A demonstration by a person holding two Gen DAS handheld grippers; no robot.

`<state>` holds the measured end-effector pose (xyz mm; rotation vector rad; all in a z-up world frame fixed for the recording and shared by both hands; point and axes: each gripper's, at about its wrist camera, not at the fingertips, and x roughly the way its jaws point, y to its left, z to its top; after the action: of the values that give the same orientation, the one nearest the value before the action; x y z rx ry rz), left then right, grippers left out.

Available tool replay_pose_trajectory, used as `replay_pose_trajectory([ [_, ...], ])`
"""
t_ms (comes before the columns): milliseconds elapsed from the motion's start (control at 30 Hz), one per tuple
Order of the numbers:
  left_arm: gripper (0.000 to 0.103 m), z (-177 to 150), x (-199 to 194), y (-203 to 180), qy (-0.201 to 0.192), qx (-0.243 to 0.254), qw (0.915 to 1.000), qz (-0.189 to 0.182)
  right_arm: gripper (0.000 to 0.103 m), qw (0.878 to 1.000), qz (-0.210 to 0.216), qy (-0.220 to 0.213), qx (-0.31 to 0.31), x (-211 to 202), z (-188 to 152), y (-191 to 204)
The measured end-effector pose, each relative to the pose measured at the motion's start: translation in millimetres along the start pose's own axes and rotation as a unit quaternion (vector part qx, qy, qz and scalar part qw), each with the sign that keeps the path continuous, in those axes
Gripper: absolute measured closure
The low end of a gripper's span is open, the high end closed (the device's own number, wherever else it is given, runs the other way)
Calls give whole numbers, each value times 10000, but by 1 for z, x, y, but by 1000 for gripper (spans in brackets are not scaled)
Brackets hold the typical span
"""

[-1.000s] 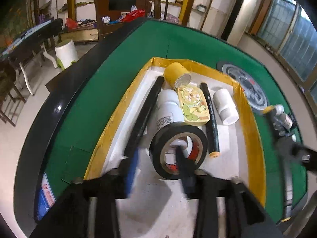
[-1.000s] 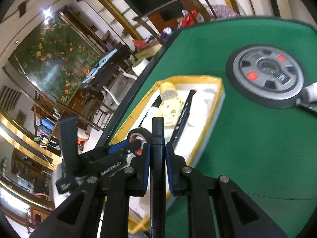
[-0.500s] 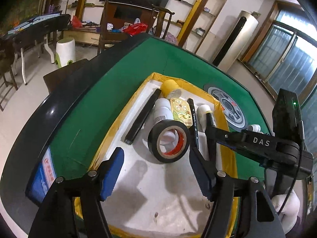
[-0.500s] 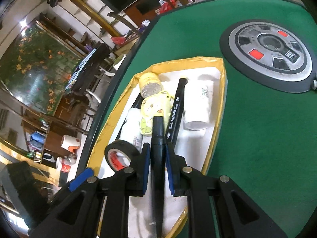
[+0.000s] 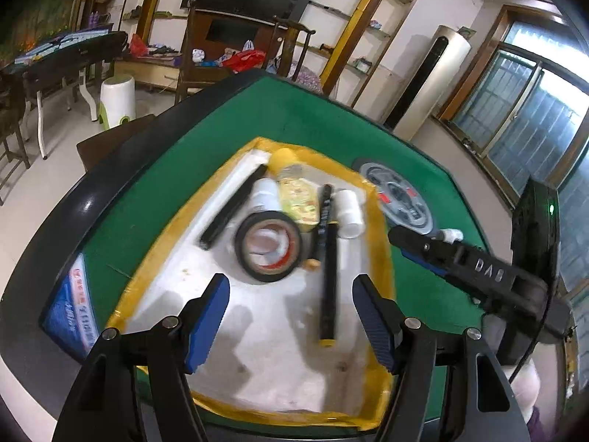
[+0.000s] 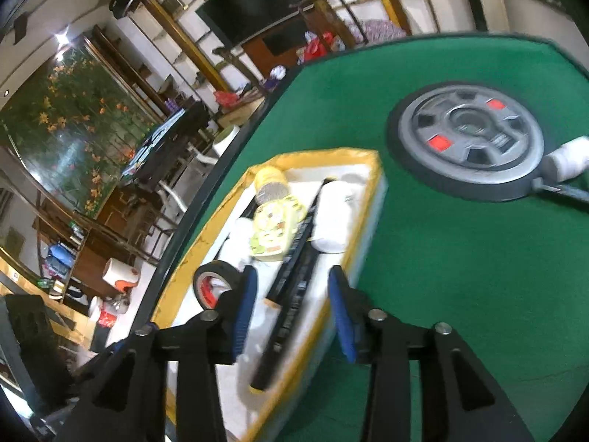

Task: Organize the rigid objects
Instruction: 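Release the marker with the right tool and move both tools back over the pile, then grasp the large white bottle with the left tool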

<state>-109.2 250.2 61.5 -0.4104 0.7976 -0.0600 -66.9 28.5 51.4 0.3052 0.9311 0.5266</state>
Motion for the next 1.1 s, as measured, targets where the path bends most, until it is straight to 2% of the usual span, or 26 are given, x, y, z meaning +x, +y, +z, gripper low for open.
replay_pose_trajectory([
  [167,29,-7,0,-53,-85,446,9984,-323,56,9984,-338,-444,-119,-35,-10,-22],
  [300,29,-22,8,-91,95,938,9943,-497,50,9947,-688,-747,-131,-63,-17,-47],
  [400,29,-31,12,-107,218,1130,9921,-507,50,9927,-823,-877,19,-86,-21,-81],
  [500,29,-37,15,-117,288,1159,9916,-494,49,9872,-1137,-1075,309,-109,-16,-125],
  [667,29,-46,23,-141,417,1314,9894,-466,49,9710,-1622,-1446,994,-146,-2,-209],
  [833,29,-53,28,-158,495,1473,9872,-369,49,9677,-1338,-1539,1482,-149,7,-265],
  [967,29,-48,34,-164,544,1440,9874,-361,49,9733,-1131,-1346,1475,-138,7,-279],
  [1100,29,-40,49,-172,598,1428,9872,-387,50,9813,-793,-1024,1424,-124,5,-274],
])
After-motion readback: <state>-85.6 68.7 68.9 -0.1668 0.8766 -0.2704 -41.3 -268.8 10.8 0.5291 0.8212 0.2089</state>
